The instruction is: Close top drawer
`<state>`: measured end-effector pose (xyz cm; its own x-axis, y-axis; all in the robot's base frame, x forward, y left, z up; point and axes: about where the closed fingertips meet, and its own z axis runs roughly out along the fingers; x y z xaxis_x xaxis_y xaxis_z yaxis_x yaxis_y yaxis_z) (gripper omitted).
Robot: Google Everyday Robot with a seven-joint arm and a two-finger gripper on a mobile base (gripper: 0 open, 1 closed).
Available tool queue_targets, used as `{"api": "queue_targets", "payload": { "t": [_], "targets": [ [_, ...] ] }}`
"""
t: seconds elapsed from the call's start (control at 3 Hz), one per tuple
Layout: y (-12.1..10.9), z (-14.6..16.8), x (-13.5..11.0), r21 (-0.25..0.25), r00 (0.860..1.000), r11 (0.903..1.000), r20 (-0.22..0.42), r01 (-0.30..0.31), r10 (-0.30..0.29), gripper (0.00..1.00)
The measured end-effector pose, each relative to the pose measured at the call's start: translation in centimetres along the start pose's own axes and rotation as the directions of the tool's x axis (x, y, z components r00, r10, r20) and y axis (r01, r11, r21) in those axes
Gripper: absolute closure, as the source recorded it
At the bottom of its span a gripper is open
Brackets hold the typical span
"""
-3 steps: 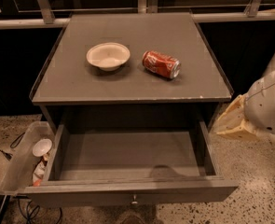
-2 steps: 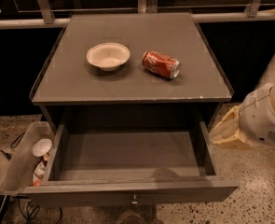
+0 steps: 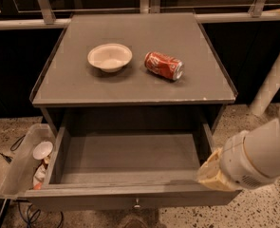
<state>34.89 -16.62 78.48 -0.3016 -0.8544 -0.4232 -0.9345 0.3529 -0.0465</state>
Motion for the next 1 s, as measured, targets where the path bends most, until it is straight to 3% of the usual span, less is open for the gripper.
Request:
{"api": "queue_targets", "payload": {
  "t": [0.67, 1.0],
  "targets": [
    [3.7, 5.4, 2.2, -0.04, 0.998, 0.9978, 0.014, -0.054, 0.054, 1.0],
    [4.1, 7.3, 3.1, -0.023, 0.997, 0.9973, 0.027, -0.07, 0.071, 1.0]
  ]
}}
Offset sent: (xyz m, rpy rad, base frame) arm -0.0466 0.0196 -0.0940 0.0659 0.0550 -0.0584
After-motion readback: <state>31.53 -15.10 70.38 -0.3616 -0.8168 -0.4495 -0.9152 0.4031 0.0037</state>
